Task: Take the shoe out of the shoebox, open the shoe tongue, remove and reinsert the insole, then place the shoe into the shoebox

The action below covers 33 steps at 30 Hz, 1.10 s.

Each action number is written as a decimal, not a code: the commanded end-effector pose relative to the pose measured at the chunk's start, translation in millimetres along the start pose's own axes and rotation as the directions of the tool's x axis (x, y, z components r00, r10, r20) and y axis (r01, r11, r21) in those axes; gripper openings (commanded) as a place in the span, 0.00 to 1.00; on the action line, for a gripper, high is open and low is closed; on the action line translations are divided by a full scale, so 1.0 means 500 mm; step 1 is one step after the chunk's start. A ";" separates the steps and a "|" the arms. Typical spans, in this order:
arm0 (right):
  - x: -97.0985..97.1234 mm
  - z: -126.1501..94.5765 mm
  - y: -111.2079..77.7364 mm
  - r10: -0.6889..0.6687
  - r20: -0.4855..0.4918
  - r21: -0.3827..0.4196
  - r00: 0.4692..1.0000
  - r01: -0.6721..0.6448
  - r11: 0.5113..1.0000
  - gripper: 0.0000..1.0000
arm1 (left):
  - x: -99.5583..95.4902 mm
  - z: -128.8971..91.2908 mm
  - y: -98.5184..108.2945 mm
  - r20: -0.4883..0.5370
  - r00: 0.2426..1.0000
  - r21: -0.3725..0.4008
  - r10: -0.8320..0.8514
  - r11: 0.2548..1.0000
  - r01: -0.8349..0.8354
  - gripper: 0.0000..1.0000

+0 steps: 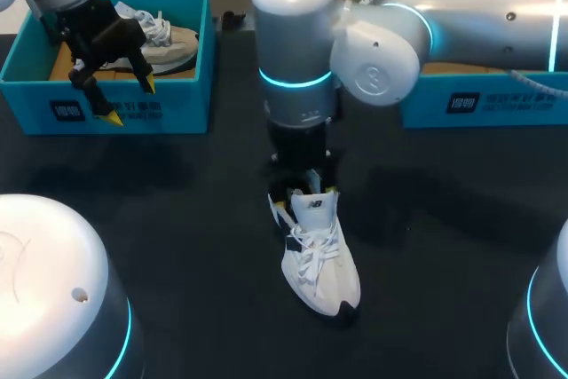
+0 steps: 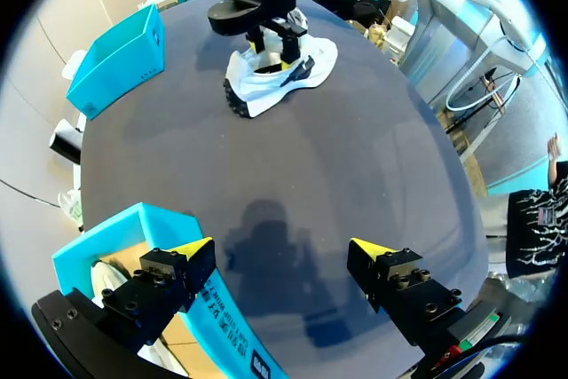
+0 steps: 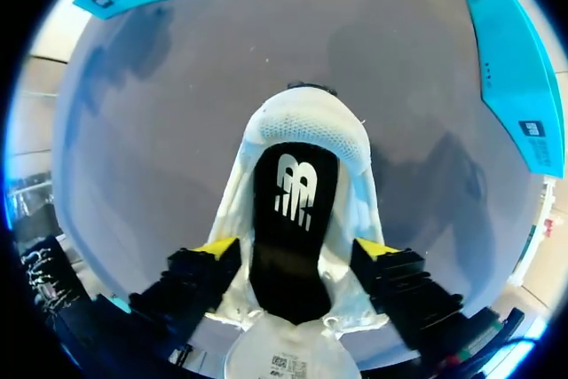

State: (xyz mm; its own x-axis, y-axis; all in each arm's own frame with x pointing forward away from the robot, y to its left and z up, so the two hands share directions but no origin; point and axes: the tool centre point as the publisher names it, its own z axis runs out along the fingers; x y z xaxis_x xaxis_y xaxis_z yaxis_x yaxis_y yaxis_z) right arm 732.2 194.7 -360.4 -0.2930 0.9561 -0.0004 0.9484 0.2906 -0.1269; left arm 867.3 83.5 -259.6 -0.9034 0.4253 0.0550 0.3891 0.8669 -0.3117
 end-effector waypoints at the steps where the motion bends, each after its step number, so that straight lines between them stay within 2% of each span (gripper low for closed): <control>1: -0.004 0.001 -0.015 0.010 -0.005 -0.017 1.000 -0.010 1.000 1.00 | 0.000 0.000 0.000 -0.001 1.000 -0.002 0.001 1.000 -0.001 1.00; 19: 0.011 0.000 -0.062 0.081 -0.036 -0.024 0.996 -0.082 0.996 1.00 | 0.000 0.000 0.000 -0.001 1.000 -0.002 0.001 1.000 -0.001 1.00; 28: 0.015 -0.016 -0.080 0.100 -0.024 -0.049 0.995 -0.101 0.994 1.00 | 0.000 0.000 0.000 -0.001 1.000 -0.002 0.001 1.000 -0.001 1.00; 33: 0.021 -0.022 -0.102 0.119 -0.023 -0.055 0.993 -0.121 0.991 1.00 | 0.000 0.000 0.000 -0.001 1.000 -0.002 0.001 1.000 -0.001 1.00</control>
State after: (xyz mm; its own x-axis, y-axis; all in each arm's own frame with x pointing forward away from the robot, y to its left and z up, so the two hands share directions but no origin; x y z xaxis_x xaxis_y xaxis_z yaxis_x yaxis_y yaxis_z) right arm 690.6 193.3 -345.9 -0.1781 0.9840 0.0058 0.9803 0.1780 -0.0853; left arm 867.3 83.4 -259.6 -0.9034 0.4253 0.0549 0.3891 0.8668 -0.3117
